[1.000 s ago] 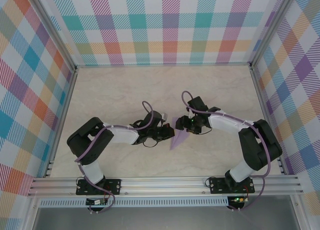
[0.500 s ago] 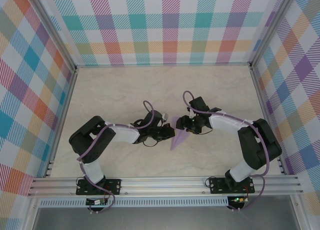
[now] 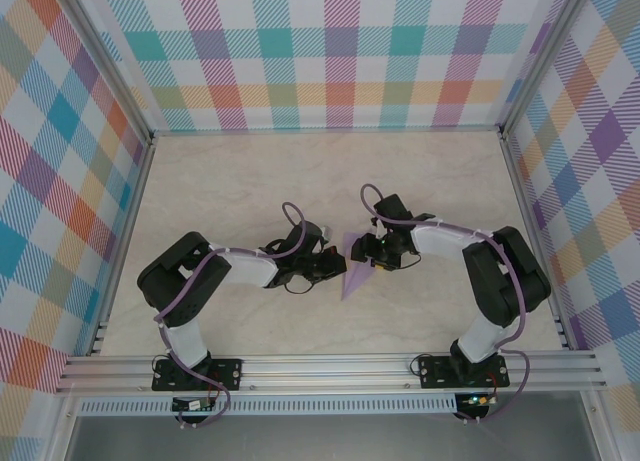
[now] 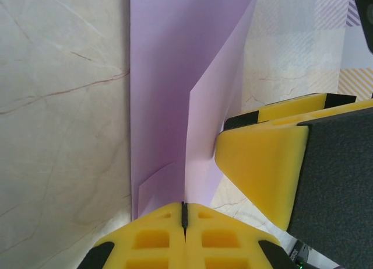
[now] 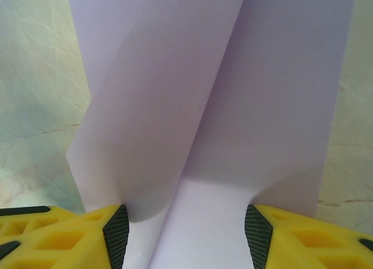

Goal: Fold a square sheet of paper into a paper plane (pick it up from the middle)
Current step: Fourth fold the wing at the center of the table.

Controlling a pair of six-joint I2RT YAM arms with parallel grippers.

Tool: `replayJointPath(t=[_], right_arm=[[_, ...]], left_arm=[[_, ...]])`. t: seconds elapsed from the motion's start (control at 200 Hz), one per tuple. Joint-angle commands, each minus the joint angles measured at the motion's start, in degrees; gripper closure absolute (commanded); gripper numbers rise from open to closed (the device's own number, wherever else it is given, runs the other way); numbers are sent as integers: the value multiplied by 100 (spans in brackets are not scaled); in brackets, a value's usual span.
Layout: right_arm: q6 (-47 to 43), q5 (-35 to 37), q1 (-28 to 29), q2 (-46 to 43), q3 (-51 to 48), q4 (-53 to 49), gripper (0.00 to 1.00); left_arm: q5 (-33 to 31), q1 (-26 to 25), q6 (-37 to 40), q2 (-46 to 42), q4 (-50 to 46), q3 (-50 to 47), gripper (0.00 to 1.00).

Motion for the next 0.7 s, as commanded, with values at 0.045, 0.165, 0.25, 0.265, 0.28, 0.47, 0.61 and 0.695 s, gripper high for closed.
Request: replayJointPath(t=[0.045,0.165,0.25,0.265,0.28,0.47,0.61,0.695], right_arm=[[-123,125,-25,230,155,-267,42],[-88,231,-13,356,208,-397,43],[-49,327,-14,442,248,-506,43],[-39,329,-9,447,252,-510,43],[-36,342,-7,460,252,-521,43],[19,474,7,595,301,-670,43],[46,531,36,690,353,-746,43],[59,588,52,761,401,-813,43]], left_arm=[[-93,79,-4,90,-94,-53,100],[-133,91,14,117,-156,-39,100],[-184,88,18,99,-196,-43,100],[-198,88,18,99,-205,-41,100],[-208,88,18,92,-216,-39,100],[-288,96,67,45,-302,-54,100],[-275,101,78,79,-323,-31,100],[-280,101,82,93,-331,-8,100]])
